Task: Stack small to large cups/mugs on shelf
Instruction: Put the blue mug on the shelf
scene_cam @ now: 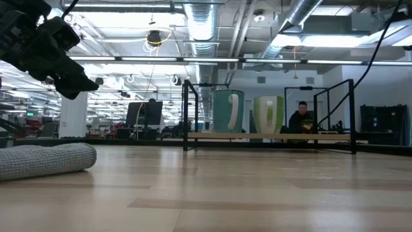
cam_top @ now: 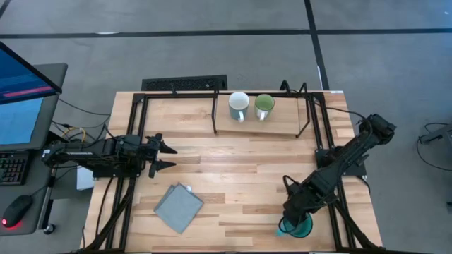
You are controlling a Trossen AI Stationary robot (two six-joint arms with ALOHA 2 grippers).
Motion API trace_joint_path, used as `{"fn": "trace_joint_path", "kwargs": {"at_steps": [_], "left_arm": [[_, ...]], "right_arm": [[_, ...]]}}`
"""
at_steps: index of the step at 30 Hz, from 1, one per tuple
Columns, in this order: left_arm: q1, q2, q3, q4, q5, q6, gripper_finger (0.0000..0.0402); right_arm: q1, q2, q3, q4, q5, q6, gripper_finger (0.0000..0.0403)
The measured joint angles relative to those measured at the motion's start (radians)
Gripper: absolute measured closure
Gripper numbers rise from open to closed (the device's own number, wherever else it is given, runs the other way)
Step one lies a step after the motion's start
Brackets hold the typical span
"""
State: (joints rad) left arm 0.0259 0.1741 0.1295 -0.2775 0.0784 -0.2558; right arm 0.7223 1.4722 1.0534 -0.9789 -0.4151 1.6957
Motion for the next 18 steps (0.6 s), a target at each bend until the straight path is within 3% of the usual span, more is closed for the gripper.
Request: {"fn": "trace_joint_path", "kwargs": {"at_steps": [14, 18], "left_arm": [[0.000, 0.000, 0.000, -0.002, -0.020, 0.005, 0.0140], [0.000, 0.000, 0.000, -0.002, -0.020, 0.009, 0.0140]], "right_arm": [[0.000, 0.173, 0.000, -0.016, 0.024, -0.038, 0.0154], [-0.005, 0.198, 0.000, -0.016, 0.022, -0.076, 0.0171]]}}
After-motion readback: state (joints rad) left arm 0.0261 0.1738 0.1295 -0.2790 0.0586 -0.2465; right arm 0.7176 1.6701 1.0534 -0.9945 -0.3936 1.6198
